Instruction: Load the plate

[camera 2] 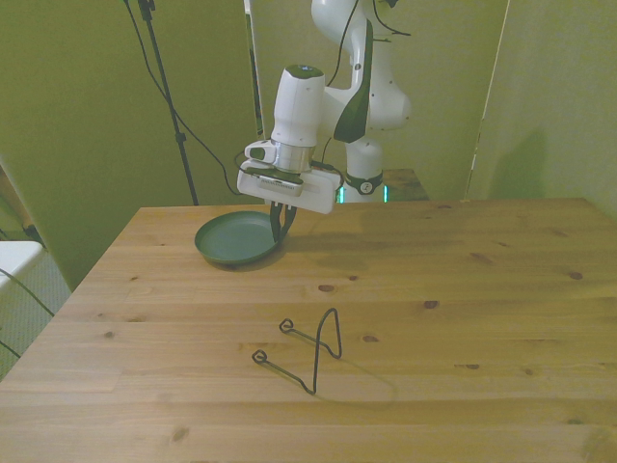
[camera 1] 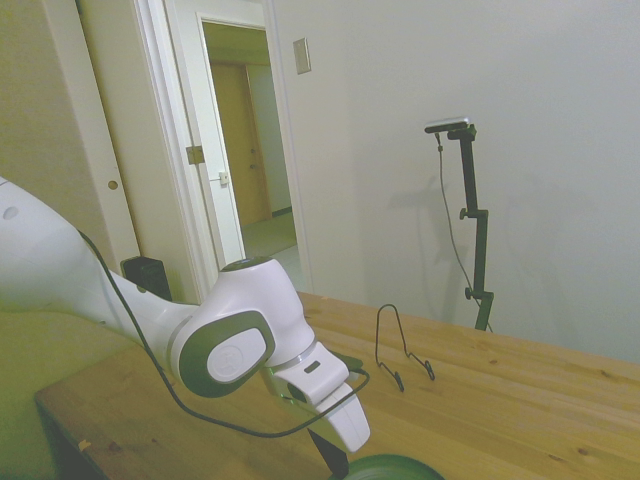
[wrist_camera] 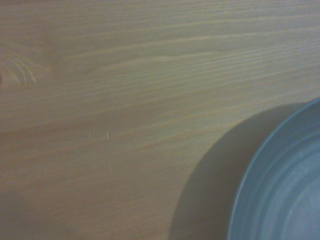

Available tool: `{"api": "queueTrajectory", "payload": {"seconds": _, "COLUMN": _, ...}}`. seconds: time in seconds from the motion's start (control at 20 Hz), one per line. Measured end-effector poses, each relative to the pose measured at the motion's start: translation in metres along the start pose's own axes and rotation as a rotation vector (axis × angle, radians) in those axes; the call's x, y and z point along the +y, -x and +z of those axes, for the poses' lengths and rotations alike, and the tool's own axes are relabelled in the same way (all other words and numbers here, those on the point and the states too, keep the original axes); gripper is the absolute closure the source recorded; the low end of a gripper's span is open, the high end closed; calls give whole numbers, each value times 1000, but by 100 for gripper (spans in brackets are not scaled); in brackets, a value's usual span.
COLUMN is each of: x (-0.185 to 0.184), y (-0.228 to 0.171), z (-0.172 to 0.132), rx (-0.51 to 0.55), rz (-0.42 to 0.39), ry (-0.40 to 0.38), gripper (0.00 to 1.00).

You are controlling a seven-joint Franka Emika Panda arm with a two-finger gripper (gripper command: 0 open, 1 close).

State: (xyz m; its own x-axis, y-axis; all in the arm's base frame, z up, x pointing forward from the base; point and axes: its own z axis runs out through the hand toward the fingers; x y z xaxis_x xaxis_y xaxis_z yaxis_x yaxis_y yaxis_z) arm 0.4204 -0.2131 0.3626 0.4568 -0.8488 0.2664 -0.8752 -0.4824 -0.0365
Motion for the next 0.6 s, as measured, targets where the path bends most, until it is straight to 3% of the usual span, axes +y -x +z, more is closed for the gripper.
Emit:
{"api": "queueTrajectory", "payload": {"seconds": 0.25, "x": -17, "y": -16, "z": -23, "rx": 3, "rz": 39, "ry": -55, "gripper": 100}}
{"api": "queueTrajectory", "payload": {"seconds": 0.6, "x": -55, "y": -45, "z": -87, "rx": 0, "rz": 76, "ry": -128, "gripper": 100}}
